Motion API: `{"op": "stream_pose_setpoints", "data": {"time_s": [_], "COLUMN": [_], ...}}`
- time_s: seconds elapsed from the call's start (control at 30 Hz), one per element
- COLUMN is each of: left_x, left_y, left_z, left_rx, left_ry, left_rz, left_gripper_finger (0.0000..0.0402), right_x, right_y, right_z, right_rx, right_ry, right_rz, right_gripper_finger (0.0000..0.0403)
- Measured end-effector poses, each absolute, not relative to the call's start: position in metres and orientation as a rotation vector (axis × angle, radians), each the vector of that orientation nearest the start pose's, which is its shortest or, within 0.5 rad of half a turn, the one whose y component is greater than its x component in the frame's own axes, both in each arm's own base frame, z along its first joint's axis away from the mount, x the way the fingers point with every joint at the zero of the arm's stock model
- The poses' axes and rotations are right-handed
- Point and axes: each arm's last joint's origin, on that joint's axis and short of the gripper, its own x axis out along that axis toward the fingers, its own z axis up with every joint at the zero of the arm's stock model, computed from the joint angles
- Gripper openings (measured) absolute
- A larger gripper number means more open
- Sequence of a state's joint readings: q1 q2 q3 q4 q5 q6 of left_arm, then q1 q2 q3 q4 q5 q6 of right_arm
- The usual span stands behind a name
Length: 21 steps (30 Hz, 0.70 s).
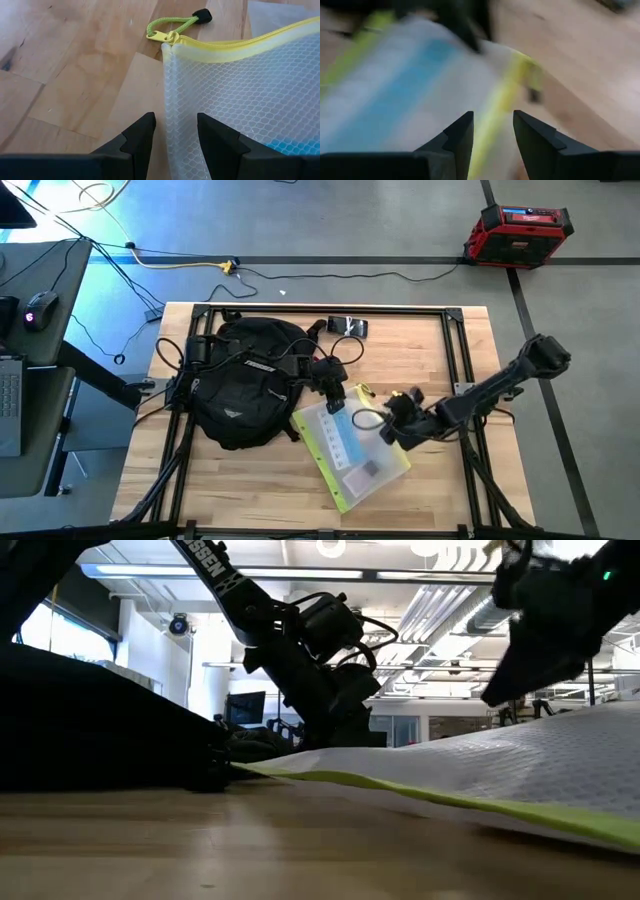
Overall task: Unpack backpack
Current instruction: Adjust the items in the transparent zip bag
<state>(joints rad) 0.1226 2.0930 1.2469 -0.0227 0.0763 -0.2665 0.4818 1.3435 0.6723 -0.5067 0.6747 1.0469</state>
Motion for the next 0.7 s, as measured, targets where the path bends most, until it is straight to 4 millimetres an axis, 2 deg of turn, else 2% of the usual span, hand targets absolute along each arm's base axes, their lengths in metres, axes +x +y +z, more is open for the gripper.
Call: {"op": "stream_pose_setpoints", "data": {"time_s": [0.13,0.23,0.37,0.57,0.7], "left_x": [0.419,0.419,0.419,0.419,0.419], "left_y": [0.049,0.049,0.049,0.049,0.049], "left_z": [0.115,0.115,0.115,0.115,0.115], "left_rx": [-0.335,-0.335,-0.334,-0.327,-0.317], "left_ry": [0.855,0.855,0.853,0.852,0.853], "left_rz": [0.157,0.157,0.156,0.152,0.148], "left_gripper_finger": [0.0133,0.0133,0.0133,0.0133,0.0133], "right_x": [0.205,0.212,0.225,0.249,0.251], "right_y": [0.071,0.066,0.069,0.089,0.095], "right_z": [0.157,0.142,0.125,0.139,0.142], "right_rx": [0.33,0.382,0.419,0.427,0.41], "right_ry": [0.888,0.948,0.971,0.812,0.793], "right_rz": [-0.763,-0.737,-0.565,-0.183,-0.103], "right_gripper_finger": [0.0125,0.0125,0.0125,0.0125,0.0125]}}
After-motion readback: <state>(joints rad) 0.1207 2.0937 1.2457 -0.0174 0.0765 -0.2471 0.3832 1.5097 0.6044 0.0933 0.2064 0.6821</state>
